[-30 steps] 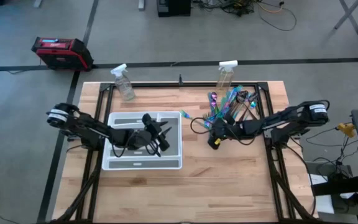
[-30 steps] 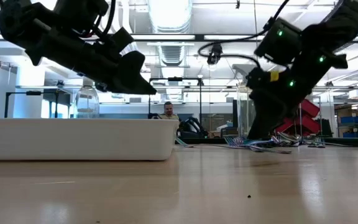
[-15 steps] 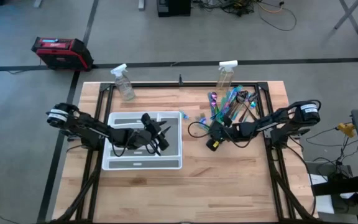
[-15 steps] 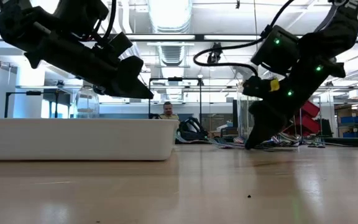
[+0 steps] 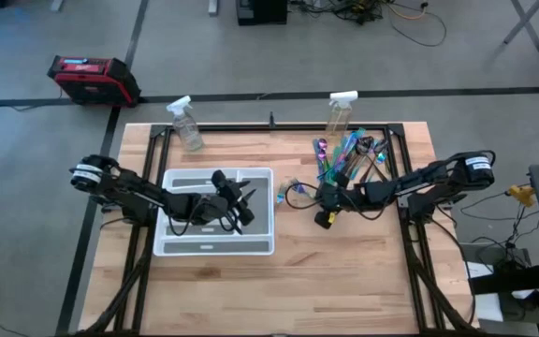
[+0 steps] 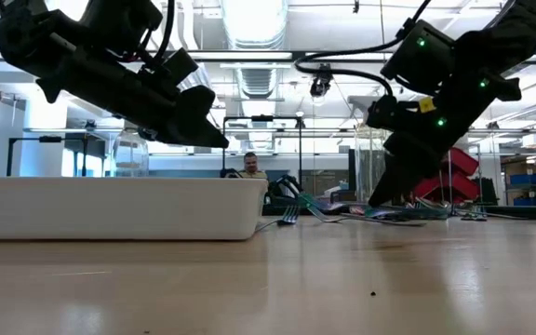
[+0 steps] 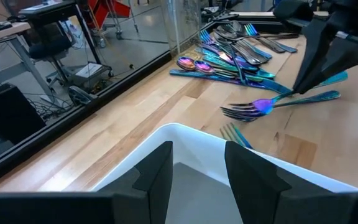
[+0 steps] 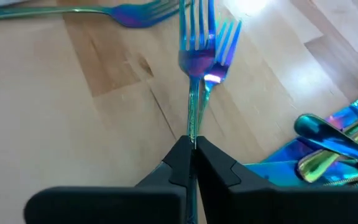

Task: Sort silverware
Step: Put the blue fork on the silverware tray

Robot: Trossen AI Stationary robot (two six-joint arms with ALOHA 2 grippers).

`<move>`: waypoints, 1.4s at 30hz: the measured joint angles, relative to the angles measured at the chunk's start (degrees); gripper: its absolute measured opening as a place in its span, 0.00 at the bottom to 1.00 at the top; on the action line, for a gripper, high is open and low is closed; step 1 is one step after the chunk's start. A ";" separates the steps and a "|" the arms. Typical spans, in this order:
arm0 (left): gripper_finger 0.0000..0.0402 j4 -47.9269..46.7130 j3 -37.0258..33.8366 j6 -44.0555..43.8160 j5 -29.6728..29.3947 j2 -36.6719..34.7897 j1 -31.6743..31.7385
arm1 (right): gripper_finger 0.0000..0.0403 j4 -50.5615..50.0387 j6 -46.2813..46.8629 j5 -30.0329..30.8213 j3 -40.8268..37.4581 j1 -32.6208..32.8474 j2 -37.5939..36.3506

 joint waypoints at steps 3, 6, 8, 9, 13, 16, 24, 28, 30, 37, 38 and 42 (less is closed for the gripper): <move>0.33 -0.07 0.00 0.22 -0.89 -0.30 0.00 | 0.00 0.16 -1.05 -0.02 0.00 0.00 -0.53; 0.33 -0.06 0.00 1.80 -0.89 -1.58 0.00 | 0.00 0.05 -1.88 0.22 -0.01 0.00 -1.44; 0.33 -0.65 0.00 2.67 -0.90 -2.67 0.00 | 0.00 0.25 -2.44 0.28 0.00 -0.04 -1.82; 0.33 -0.89 0.00 2.81 -0.89 -3.23 0.00 | 0.00 0.25 -2.43 0.24 0.00 -0.15 -1.83; 0.33 -1.95 0.00 2.47 -0.89 -4.46 0.00 | 0.00 0.08 -1.05 -2.22 0.00 -0.26 0.10; 0.33 -2.00 0.00 2.39 -0.89 -4.50 0.00 | 0.00 0.50 0.15 -2.57 -0.01 -0.24 2.70; 0.33 -2.05 0.00 1.90 -0.87 -4.17 0.00 | 0.00 1.21 0.15 -1.65 0.10 -0.35 3.89; 0.33 -2.06 0.00 1.88 -0.87 -4.17 0.00 | 0.03 1.33 -1.42 -2.31 0.02 -0.39 3.28; 0.33 -2.06 0.00 1.88 -0.87 -4.17 0.00 | 0.07 0.79 -2.56 -2.61 0.23 -0.39 3.28; 0.33 -2.39 0.00 1.88 -0.87 -4.15 0.00 | 0.25 5.19 -7.26 -2.32 0.61 -0.42 4.43; 0.33 -2.37 0.00 1.88 -0.85 -4.15 0.00 | 0.26 6.15 -7.58 -2.20 0.63 -0.50 4.70; 0.33 -2.38 0.00 1.88 -0.85 -4.15 0.00 | 0.29 8.98 -9.22 -2.11 0.63 -1.14 7.54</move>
